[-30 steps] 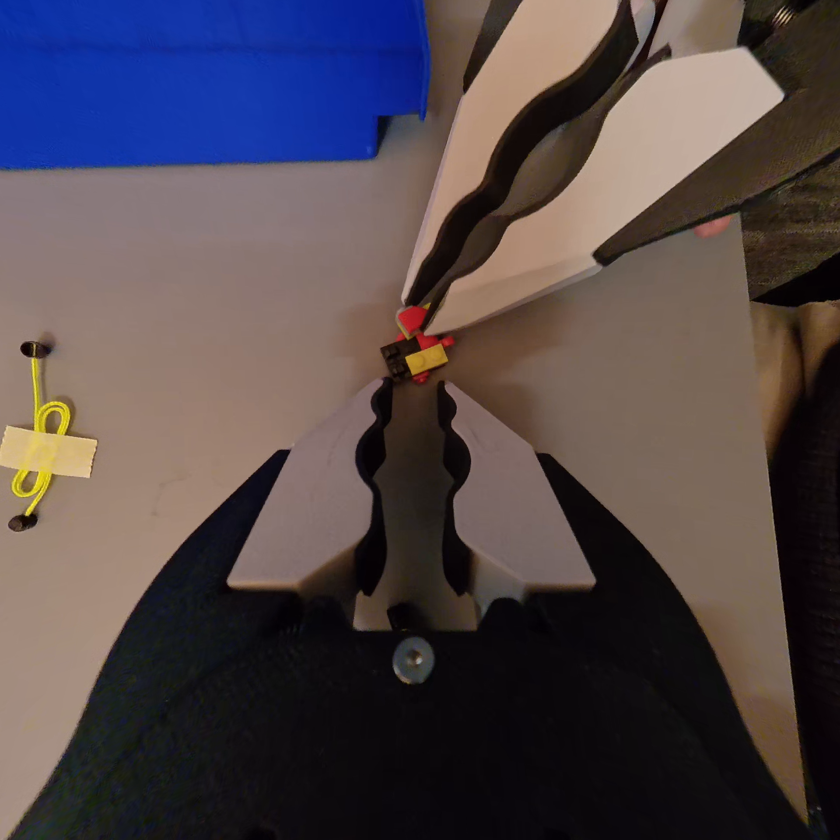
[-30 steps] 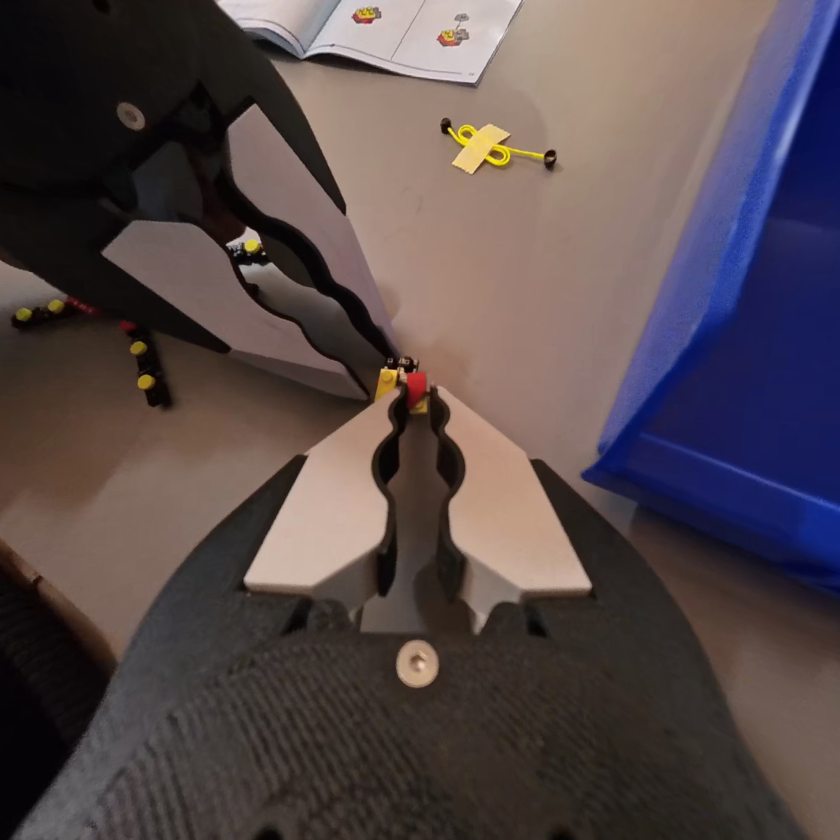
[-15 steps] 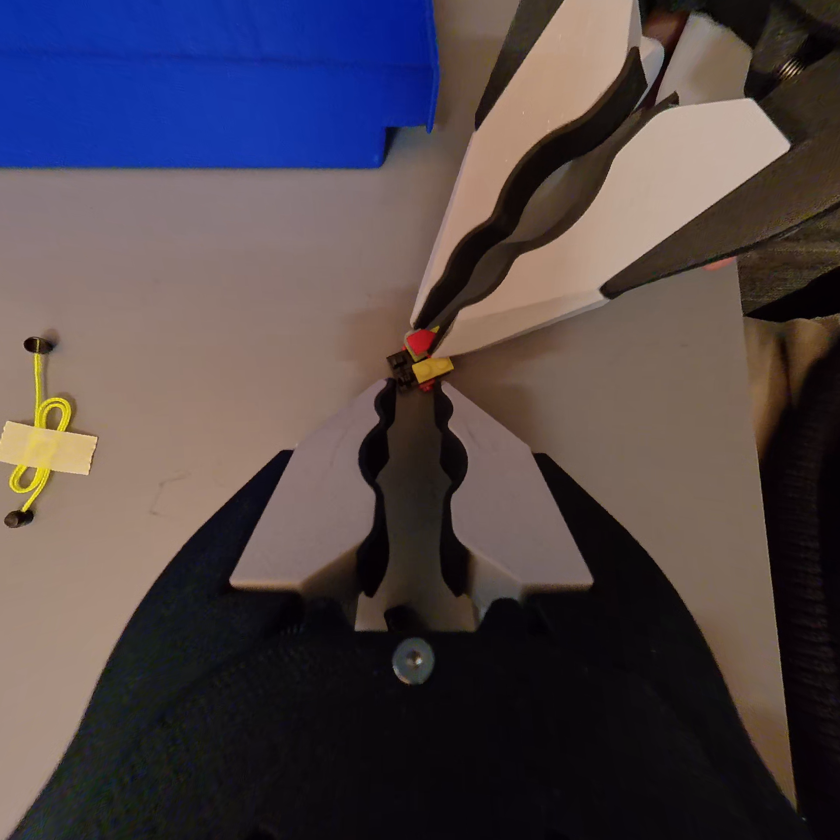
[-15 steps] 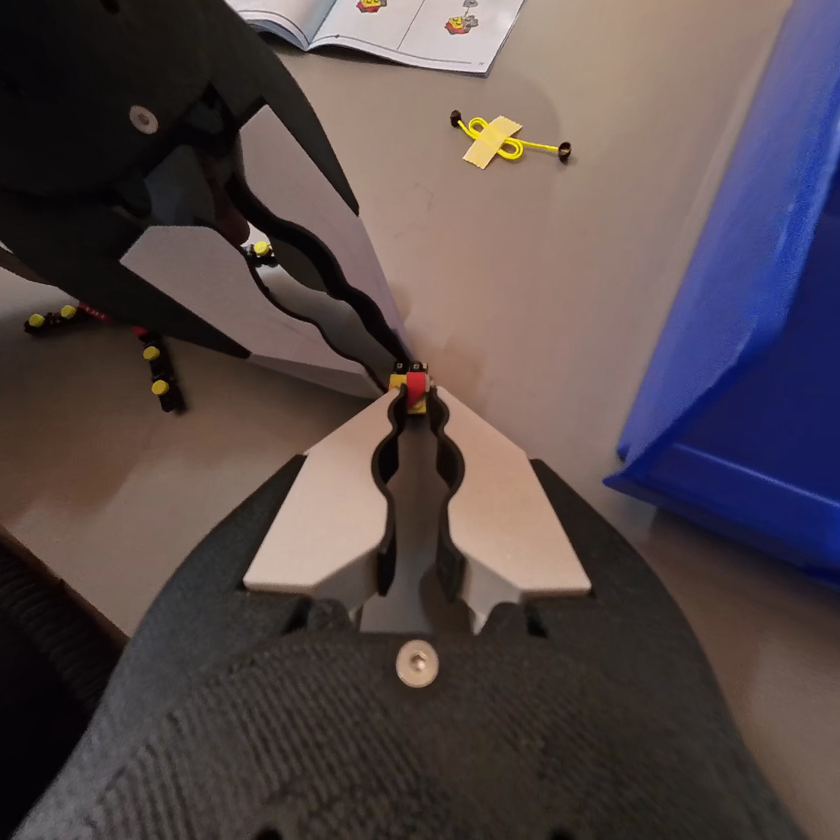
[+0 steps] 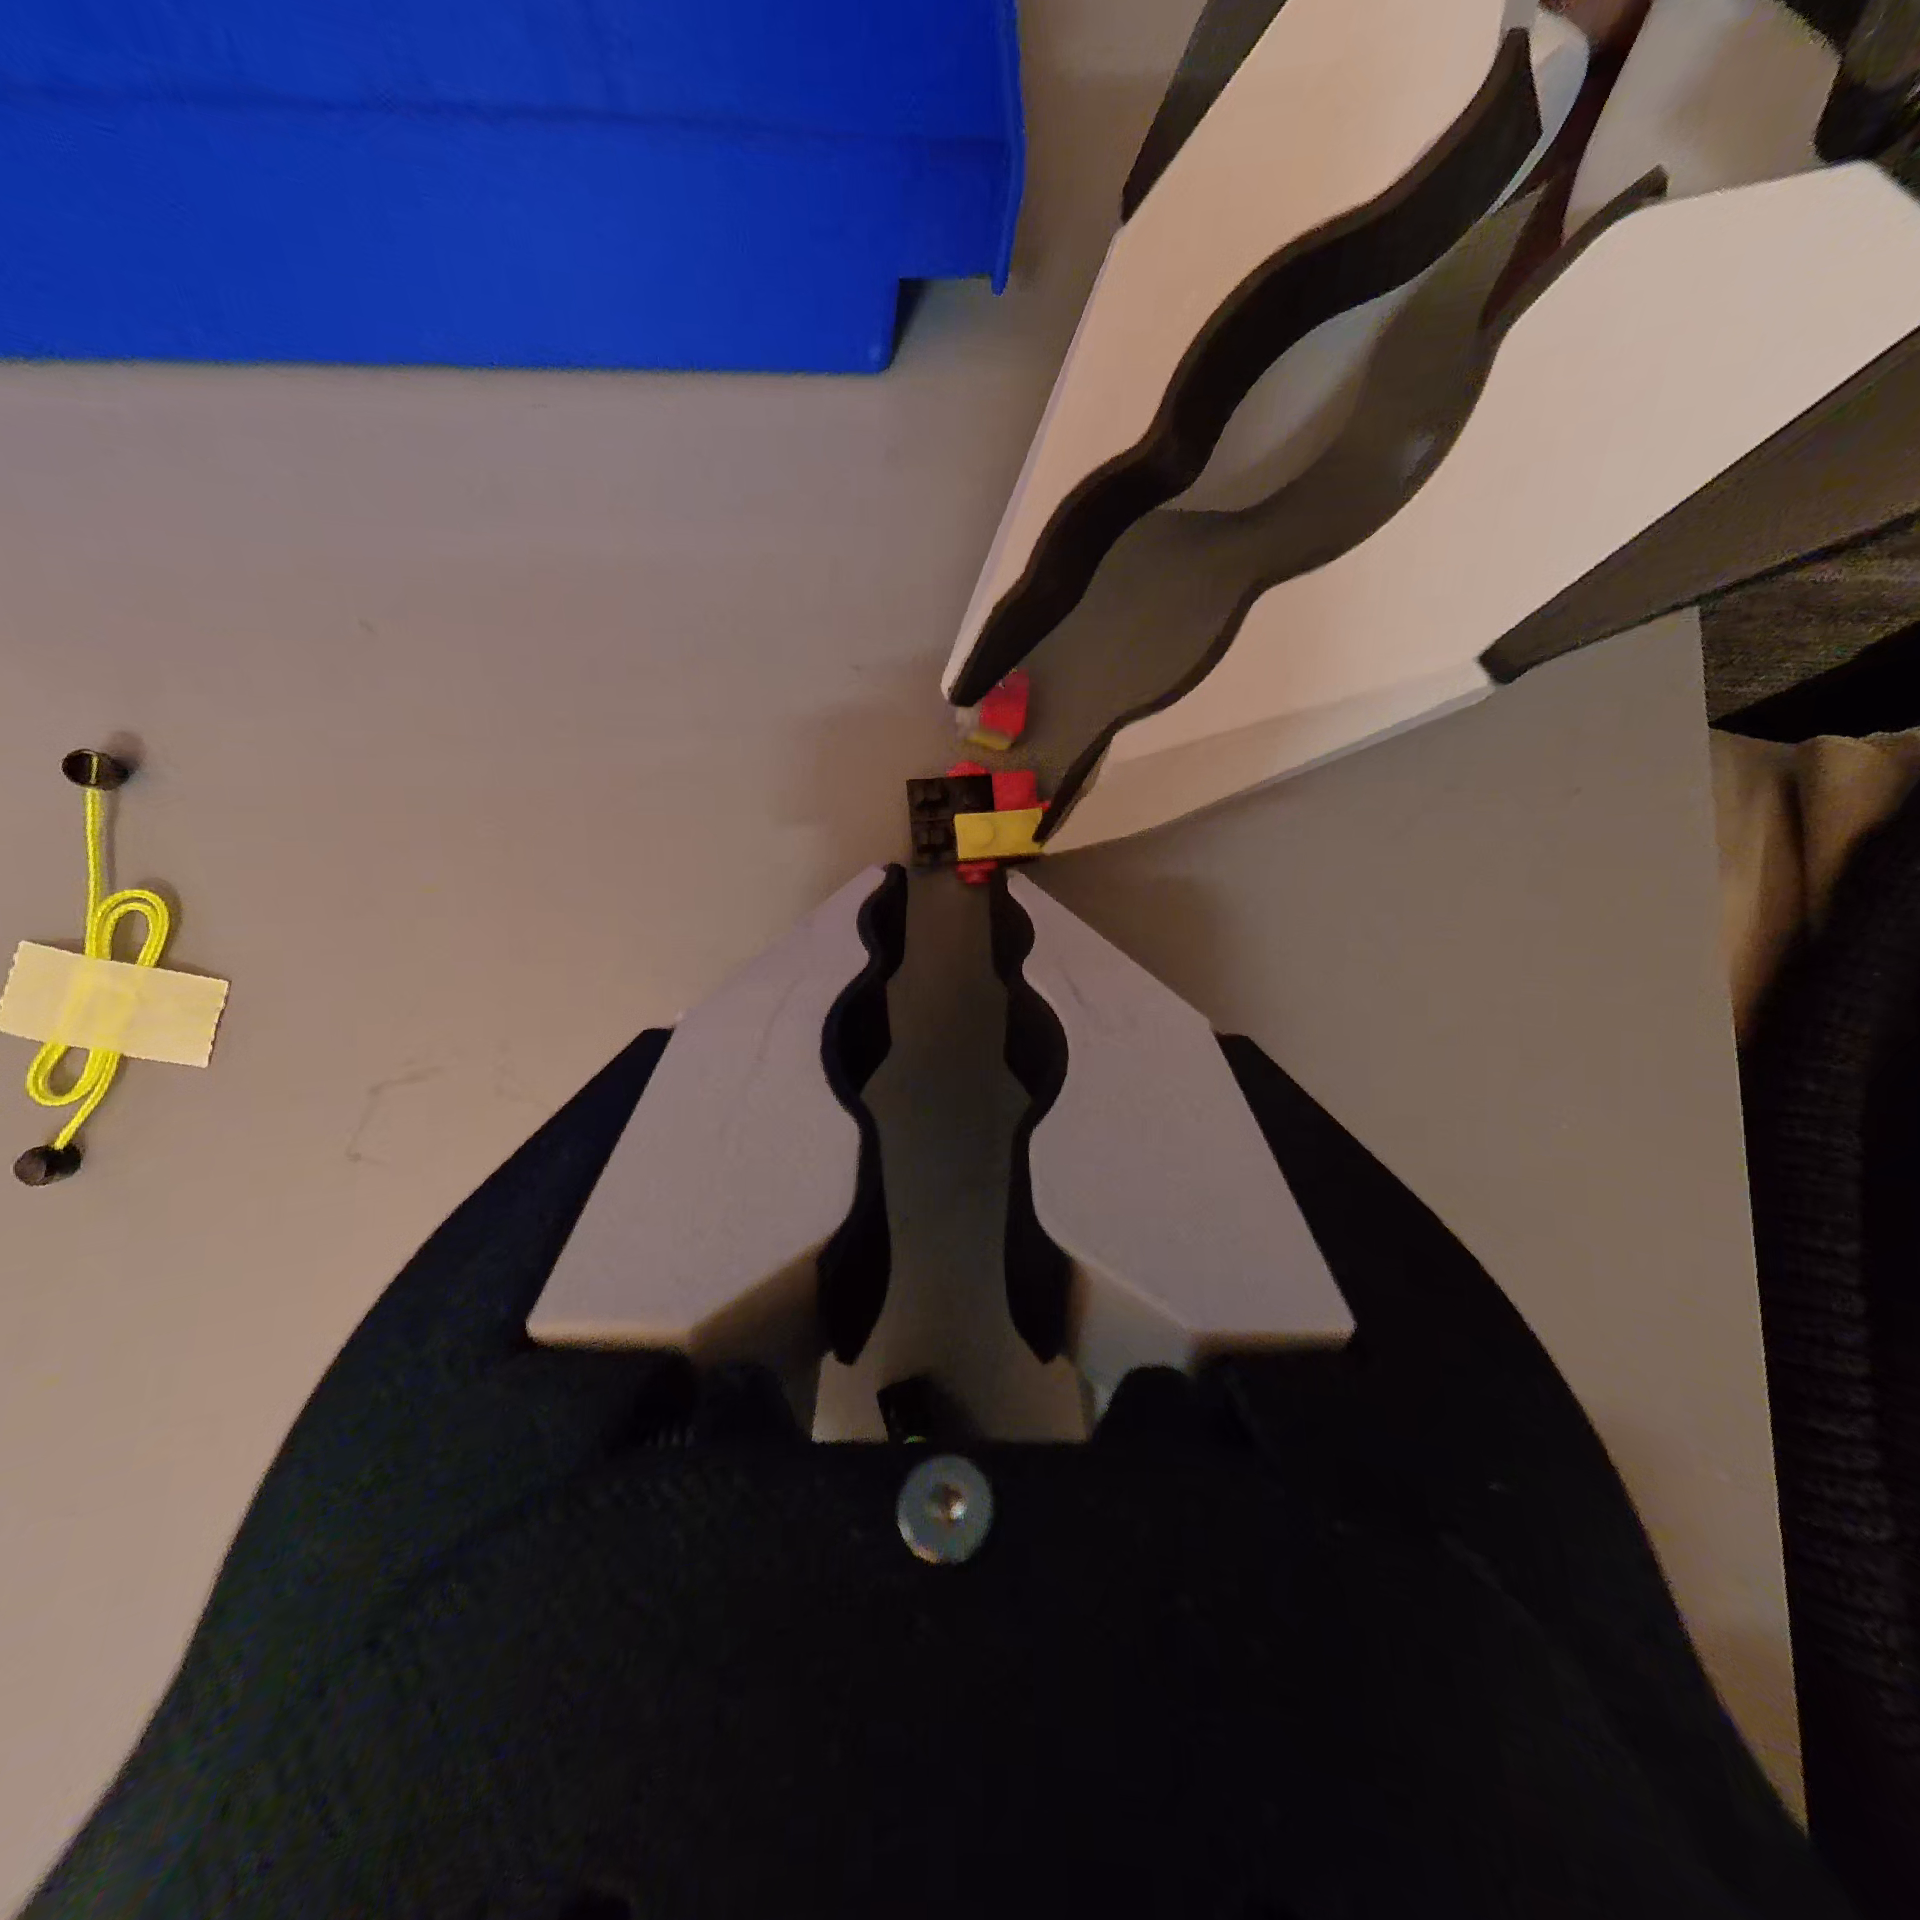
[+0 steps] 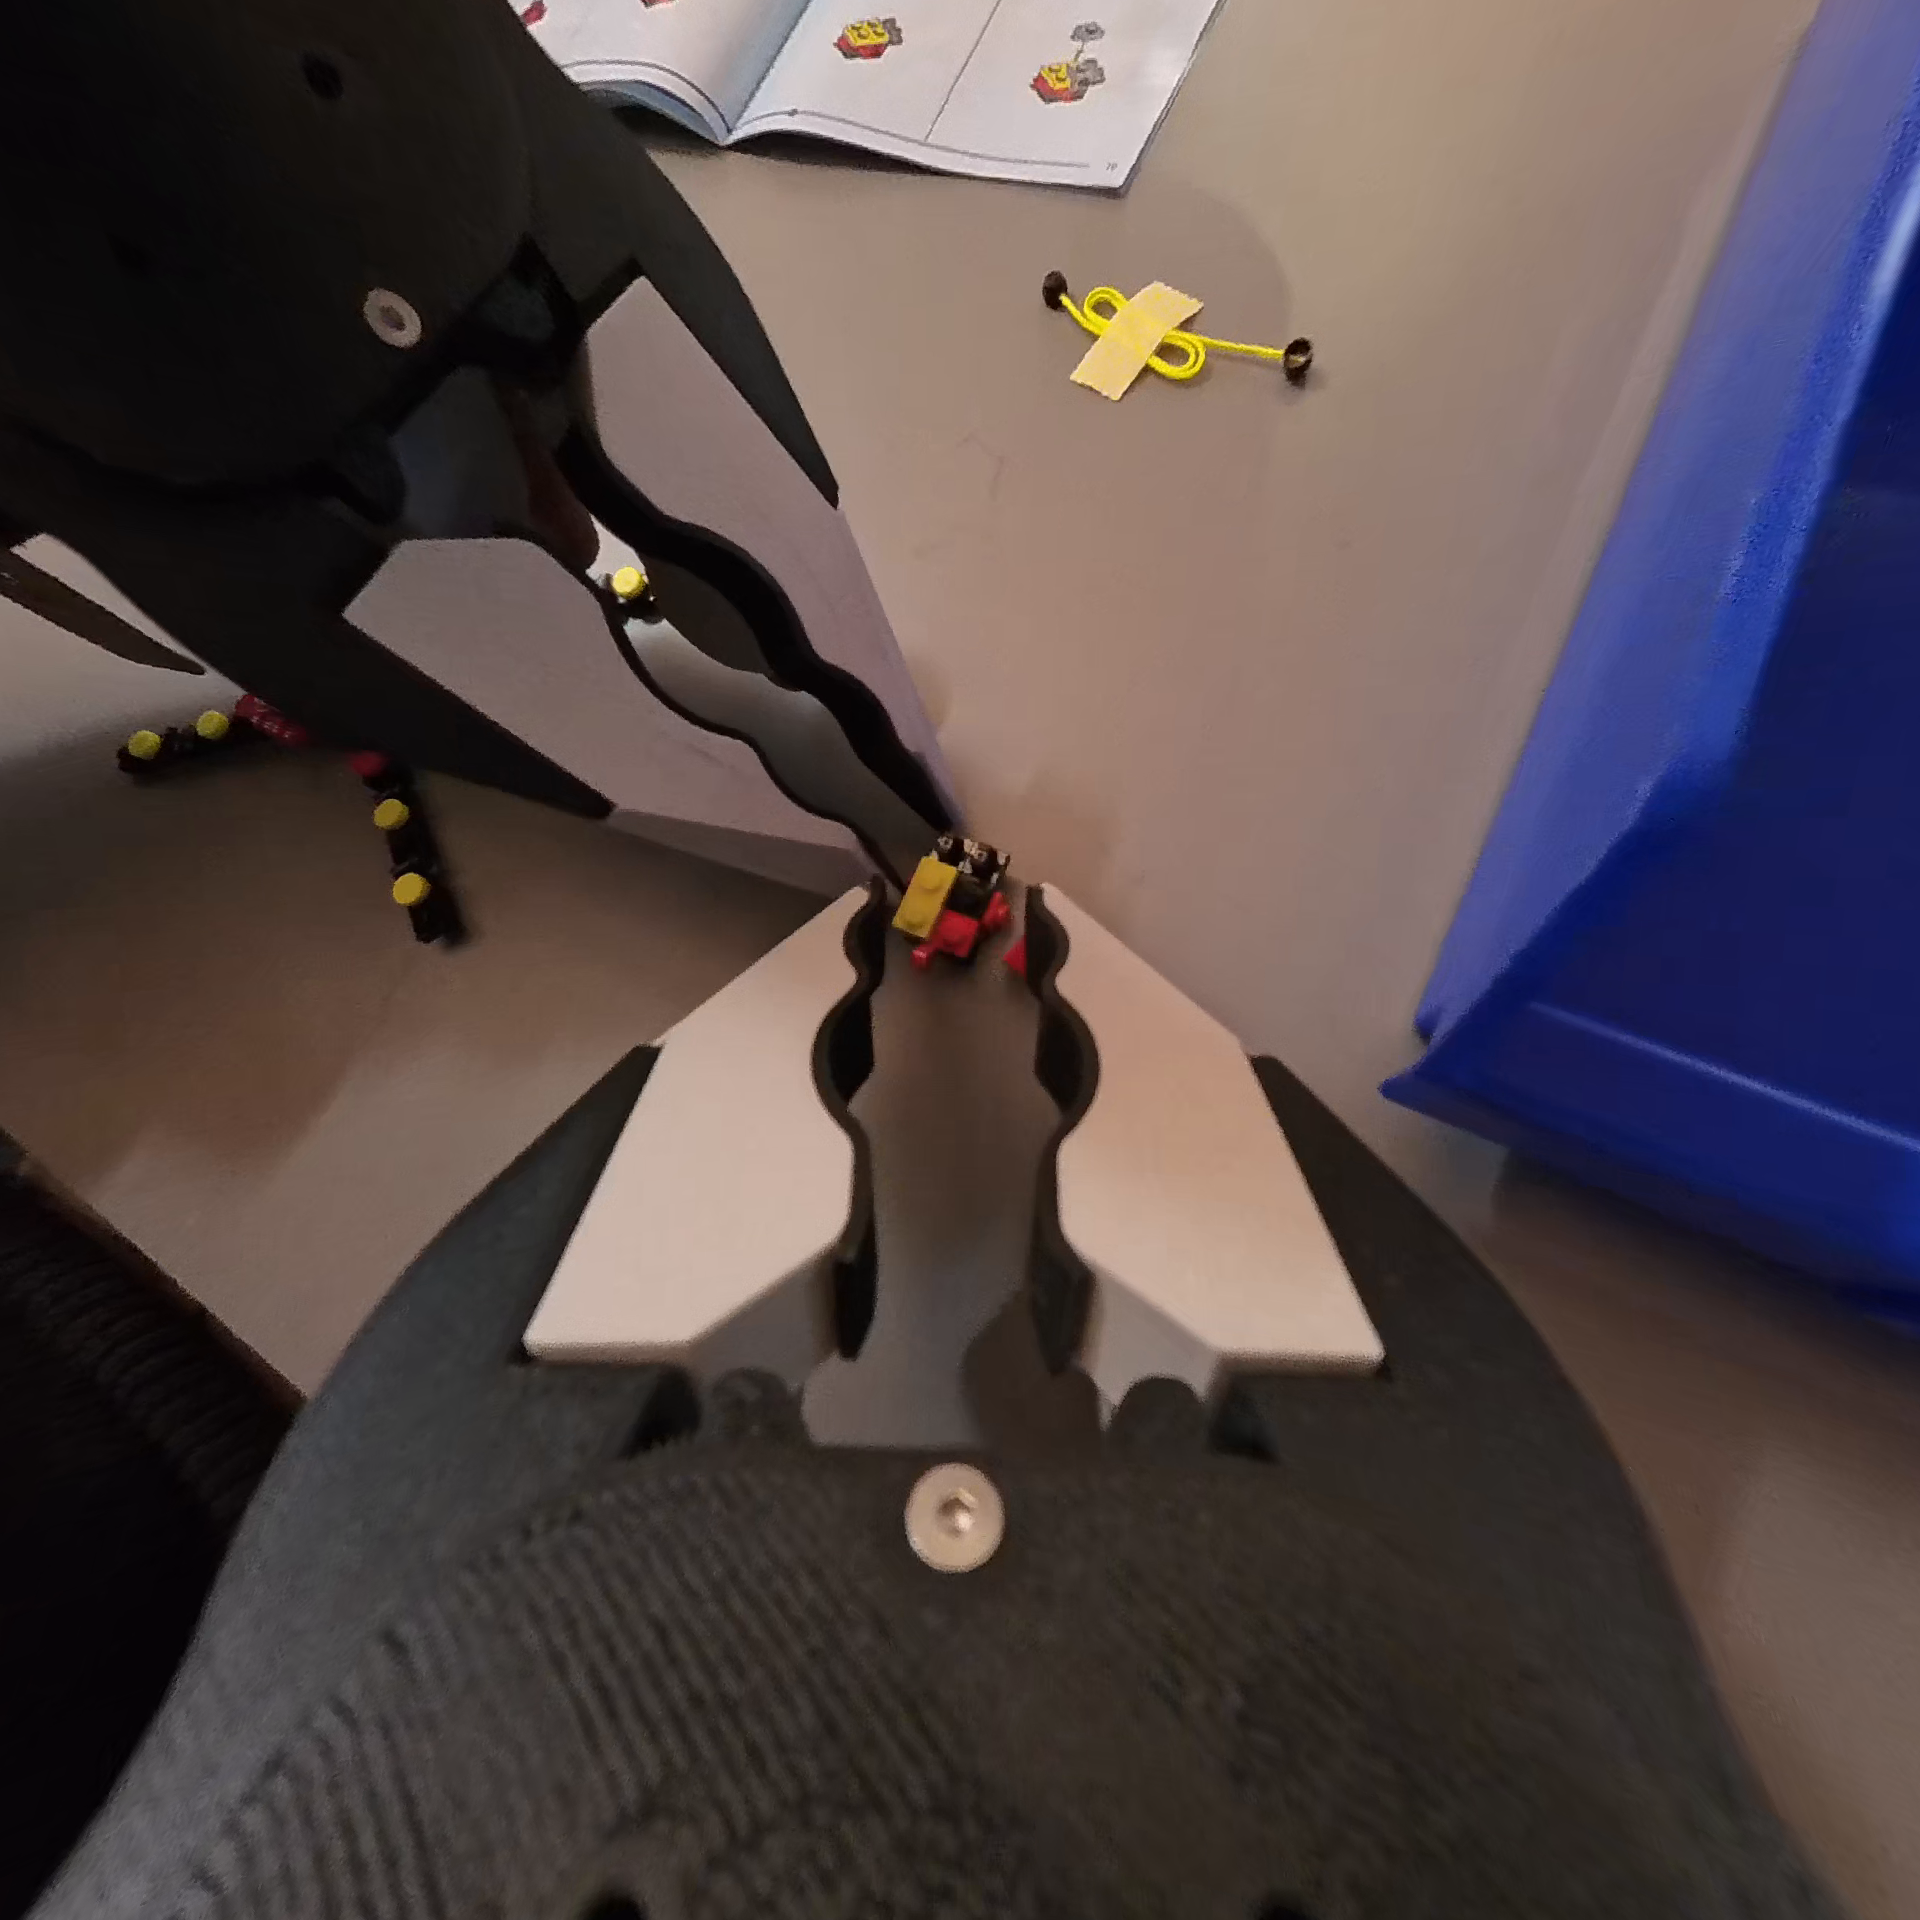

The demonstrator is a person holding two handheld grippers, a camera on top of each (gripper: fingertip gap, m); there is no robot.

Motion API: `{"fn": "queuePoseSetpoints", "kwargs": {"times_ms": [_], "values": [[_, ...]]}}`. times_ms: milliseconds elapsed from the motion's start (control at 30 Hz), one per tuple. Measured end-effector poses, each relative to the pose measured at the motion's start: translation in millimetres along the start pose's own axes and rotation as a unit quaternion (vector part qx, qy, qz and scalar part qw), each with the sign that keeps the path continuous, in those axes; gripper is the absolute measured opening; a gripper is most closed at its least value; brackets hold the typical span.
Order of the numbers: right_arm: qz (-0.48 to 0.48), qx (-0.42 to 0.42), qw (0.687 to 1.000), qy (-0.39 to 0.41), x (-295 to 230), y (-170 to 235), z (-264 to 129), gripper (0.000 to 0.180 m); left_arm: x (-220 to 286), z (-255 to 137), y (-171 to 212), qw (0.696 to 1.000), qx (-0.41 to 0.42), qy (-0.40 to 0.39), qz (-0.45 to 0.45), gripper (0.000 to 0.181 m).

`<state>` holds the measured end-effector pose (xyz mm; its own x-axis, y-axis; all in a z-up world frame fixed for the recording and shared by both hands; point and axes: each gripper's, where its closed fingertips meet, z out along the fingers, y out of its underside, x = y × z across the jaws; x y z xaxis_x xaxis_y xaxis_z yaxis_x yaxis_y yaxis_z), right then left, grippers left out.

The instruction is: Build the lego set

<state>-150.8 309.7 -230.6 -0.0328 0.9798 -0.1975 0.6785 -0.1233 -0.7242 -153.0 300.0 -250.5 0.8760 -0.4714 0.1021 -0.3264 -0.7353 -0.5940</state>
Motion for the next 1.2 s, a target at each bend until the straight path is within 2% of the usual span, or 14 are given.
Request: {"fn": "queuePoseSetpoints", "kwargs": {"times_ms": [167, 267, 367, 600, 767, 867, 1000, 1100, 1200], "values": [[-0.011, 0.000, 1.000, 0.027, 12.7, 1.2, -10.6, 0.023, -0.9, -1.6, 1.6, 1.000, -0.003, -0.004, 0.000, 0.014], [-0.035, -0.009, 0.998, 0.056, 25.4, 7.0, -22.1, 0.016, -2.5, -5.7, 2.9, 1.000, -0.003, -0.010, -0.003, 0.015], [-0.060, -0.021, 0.997, 0.053, 28.4, 14.5, -23.9, 0.016, -4.9, -15.9, 4.0, 1.000, 0.003, -0.020, -0.010, 0.015], [-0.132, -0.049, 0.990, 0.020, 17.3, 20.1, -2.6, 0.031, 4.4, -63.5, 15.0, 0.997, 0.045, -0.038, -0.043, 0.018], [-0.117, -0.072, 0.990, -0.012, 2.5, 32.9, -10.4, 0.026, 23.0, -99.8, 35.5, 0.990, 0.092, -0.051, -0.097, 0.020], [-0.088, -0.056, 0.993, -0.059, -17.1, 31.1, -19.7, 0.022, 38.0, -120.8, 47.8, 0.982, 0.128, -0.057, -0.129, 0.021], [-0.060, 0.011, 0.998, -0.017, -2.9, 2.0, -23.5, 0.022, 55.2, -144.1, 65.0, 0.964, 0.195, -0.069, -0.167, 0.021], [-0.136, 0.003, 0.991, -0.019, -4.8, 1.0, -18.8, 0.033, 64.5, -156.7, 78.5, 0.946, 0.247, -0.074, -0.196, 0.021], [-0.250, -0.037, 0.967, 0.009, 0.2, 11.5, -14.5, 0.028, 79.4, -160.3, 89.1, 0.940, 0.258, -0.036, -0.219, 0.023]]}}
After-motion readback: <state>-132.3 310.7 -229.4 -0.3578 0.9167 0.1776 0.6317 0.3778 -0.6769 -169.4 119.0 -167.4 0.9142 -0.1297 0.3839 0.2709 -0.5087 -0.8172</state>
